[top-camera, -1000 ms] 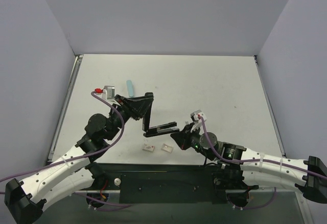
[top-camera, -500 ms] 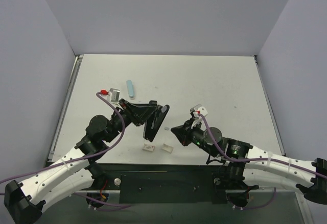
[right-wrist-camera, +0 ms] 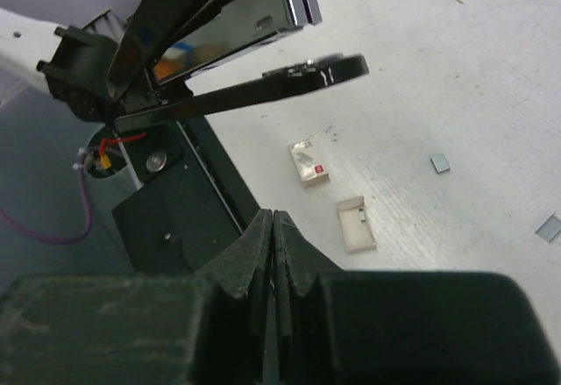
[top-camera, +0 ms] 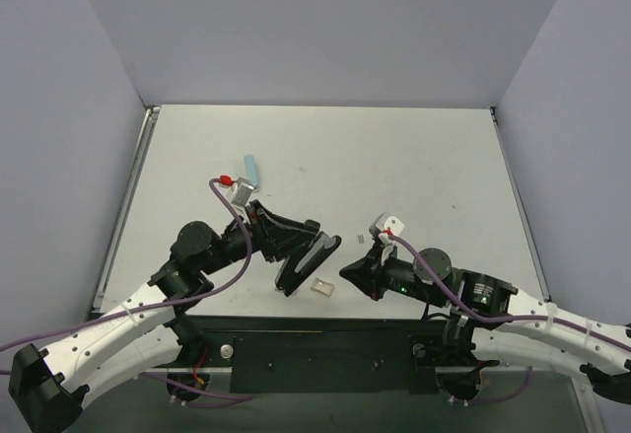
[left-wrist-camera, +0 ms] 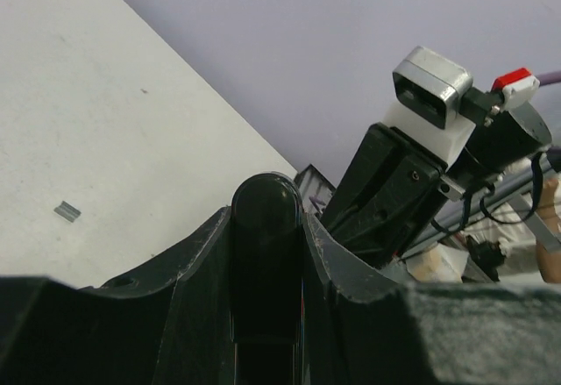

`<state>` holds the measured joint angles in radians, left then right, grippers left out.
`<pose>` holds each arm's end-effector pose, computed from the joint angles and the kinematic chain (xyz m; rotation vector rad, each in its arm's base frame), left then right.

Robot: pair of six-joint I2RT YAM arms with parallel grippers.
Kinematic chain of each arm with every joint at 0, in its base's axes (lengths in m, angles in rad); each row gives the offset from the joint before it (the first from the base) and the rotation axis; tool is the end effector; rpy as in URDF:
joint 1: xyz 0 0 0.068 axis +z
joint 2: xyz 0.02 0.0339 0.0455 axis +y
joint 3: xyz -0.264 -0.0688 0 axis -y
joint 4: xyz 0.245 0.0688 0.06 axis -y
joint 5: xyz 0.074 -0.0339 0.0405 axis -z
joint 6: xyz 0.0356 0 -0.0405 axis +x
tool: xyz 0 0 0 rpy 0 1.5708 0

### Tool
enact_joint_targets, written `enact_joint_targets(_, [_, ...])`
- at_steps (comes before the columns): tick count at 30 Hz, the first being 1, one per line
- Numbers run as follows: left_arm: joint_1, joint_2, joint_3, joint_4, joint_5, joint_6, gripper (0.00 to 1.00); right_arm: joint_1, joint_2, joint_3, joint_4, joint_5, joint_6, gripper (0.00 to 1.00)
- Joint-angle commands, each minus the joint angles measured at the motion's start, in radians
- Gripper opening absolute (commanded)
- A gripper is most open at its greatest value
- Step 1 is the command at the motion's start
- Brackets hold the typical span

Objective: Unload the staples from the stapler

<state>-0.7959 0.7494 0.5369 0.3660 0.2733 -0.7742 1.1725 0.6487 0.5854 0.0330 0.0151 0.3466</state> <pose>0.1232 -0.1395 0.3169 0.2707 1.5776 -1.4570 0.0655 0.1542 0.3141 -0.6824 1.5889 1.1457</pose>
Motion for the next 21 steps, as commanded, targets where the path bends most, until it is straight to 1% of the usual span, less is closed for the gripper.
enact_joint_targets(1, [0.000,-0.004,0.057,0.169,0.206,0.000,0.00,0.006,-0.024,0.057,-0.074,-0.159,-0.072,0.00])
enact_joint_targets(9, [-0.003,-0.010,0.043,0.231,0.331,-0.026,0.00,0.006,-0.035,0.080,-0.074,-0.289,-0.124,0.00])
enact_joint_targets(15, [-0.003,0.014,0.029,0.272,0.385,-0.040,0.00,0.004,-0.015,0.099,-0.042,-0.302,-0.135,0.00])
enact_joint_targets(16, [-0.003,0.024,0.022,0.289,0.389,-0.045,0.00,0.006,-0.008,0.102,-0.012,-0.303,-0.138,0.00])
enact_joint_targets(21, [-0.006,0.051,-0.003,0.341,0.406,-0.065,0.00,0.006,0.045,0.139,0.036,-0.320,-0.150,0.00])
